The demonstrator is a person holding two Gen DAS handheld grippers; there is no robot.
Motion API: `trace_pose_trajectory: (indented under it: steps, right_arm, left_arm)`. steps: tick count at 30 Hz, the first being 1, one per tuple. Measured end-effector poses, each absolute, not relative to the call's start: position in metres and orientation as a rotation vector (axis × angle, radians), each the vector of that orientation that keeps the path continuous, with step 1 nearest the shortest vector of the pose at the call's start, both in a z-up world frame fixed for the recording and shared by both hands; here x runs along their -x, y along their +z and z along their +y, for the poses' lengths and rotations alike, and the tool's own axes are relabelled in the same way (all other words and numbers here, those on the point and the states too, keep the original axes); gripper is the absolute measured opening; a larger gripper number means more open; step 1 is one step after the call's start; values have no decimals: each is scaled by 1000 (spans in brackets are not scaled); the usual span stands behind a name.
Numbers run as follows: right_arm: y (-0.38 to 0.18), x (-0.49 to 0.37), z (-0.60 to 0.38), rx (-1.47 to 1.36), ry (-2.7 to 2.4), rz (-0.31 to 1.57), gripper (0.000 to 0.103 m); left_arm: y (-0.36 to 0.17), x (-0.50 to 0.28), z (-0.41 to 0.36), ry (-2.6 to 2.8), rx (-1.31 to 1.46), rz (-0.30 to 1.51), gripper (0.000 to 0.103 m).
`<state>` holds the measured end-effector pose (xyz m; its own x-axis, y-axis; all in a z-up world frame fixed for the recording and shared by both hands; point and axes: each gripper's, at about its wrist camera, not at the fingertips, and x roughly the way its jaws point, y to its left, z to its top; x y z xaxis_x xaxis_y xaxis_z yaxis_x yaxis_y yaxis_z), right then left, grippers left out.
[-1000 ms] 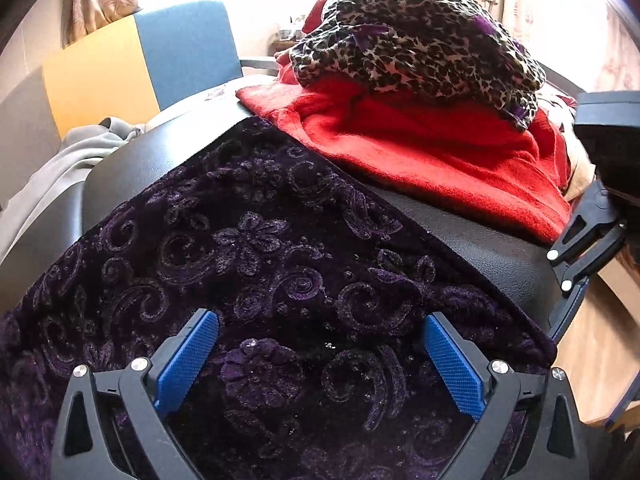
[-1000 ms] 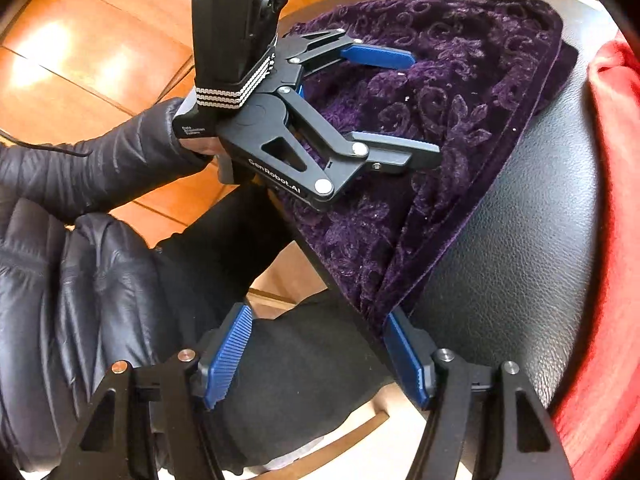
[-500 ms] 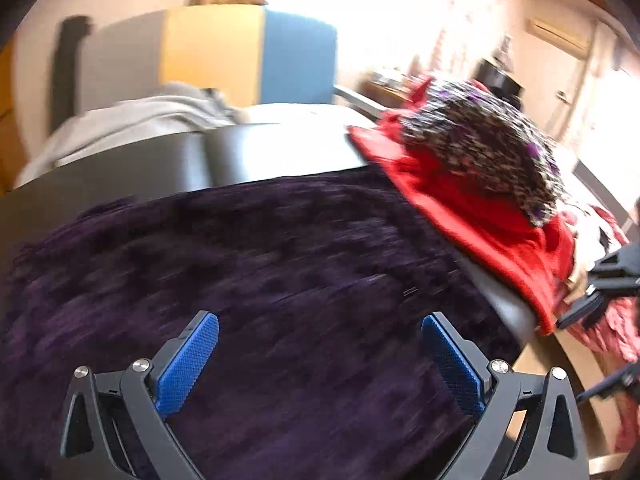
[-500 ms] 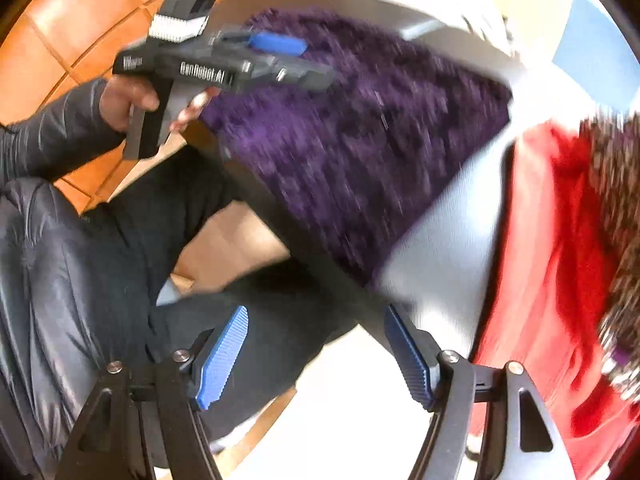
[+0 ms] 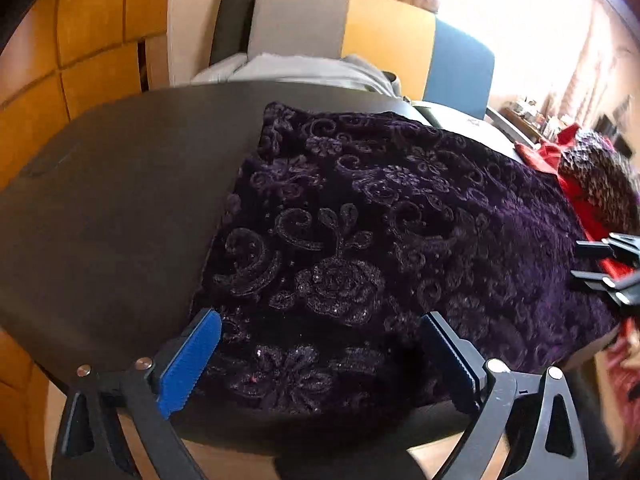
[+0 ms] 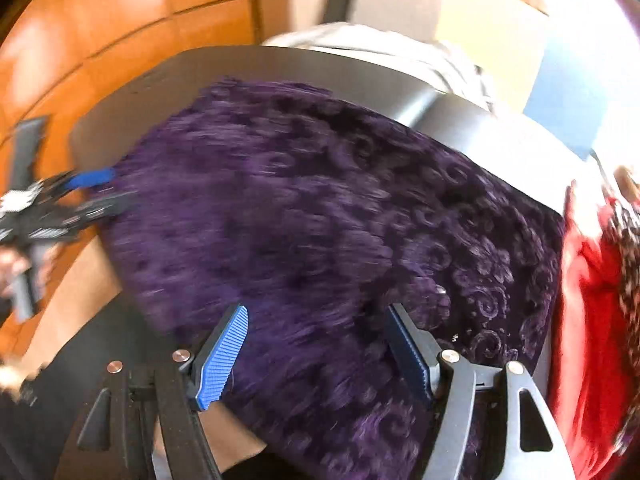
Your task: Fold clothes
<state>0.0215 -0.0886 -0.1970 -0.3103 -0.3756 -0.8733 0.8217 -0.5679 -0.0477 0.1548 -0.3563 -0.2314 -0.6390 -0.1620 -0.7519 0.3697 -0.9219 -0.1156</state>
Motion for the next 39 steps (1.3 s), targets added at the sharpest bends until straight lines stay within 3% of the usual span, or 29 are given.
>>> trace_pose_trajectory:
  steps: [3,5,6,8,10,14,22,34,35,36,37,38,39]
  right_arm:
    - [-213,-18,-78,-1062,-1988,622,76]
    - [-215,-21,-71,-1002,-1990,602,76]
    - [-216,-20,-69,-993,-1994,583,76]
    - [-216,-19,-66,-986,-2001,553,78]
    - [-216,-18,-66,-982,-2008,537,81]
    - [-219,-21,-70,-954,-2012,540,92]
    - [-227,-31,-80,-920,-2026,561,103]
    - [-227,-32,-75,-883,-2043,540,103]
    - [-226,-31,-75,-891,-2037,539,103]
    - [-225,-30,-74,-899,-2030,539,103]
    - [-223,-29,-73,-907,-2013,539,103]
    - [-221,-27,-71,-915,-1993,539,103]
    - [-219,-25,-69,-922,-1973,541,101]
  left_arm:
    - [-234,-168,-353,-2575,-1126,337,95]
    - [-227,-185,-367,-2596,-1069,502,84]
    - [-224,-194,-374,-2602,-1039,586,83]
    - [-215,-210,-394,-2587,-958,729,89]
    - [-207,-220,-409,-2589,-916,719,93]
    - [-202,-204,-440,-2647,-973,801,93]
    - [-217,-117,-480,-2730,-1222,965,93]
    - [-223,-40,-479,-2755,-1433,928,93]
    - [-222,-38,-476,-2755,-1452,901,90]
    - [-221,-36,-474,-2755,-1470,877,81]
    - [-221,-35,-473,-2748,-1490,893,33]
    - [-226,-32,-475,-2708,-1545,952,21]
    - [-228,-32,-478,-2685,-1547,1009,21]
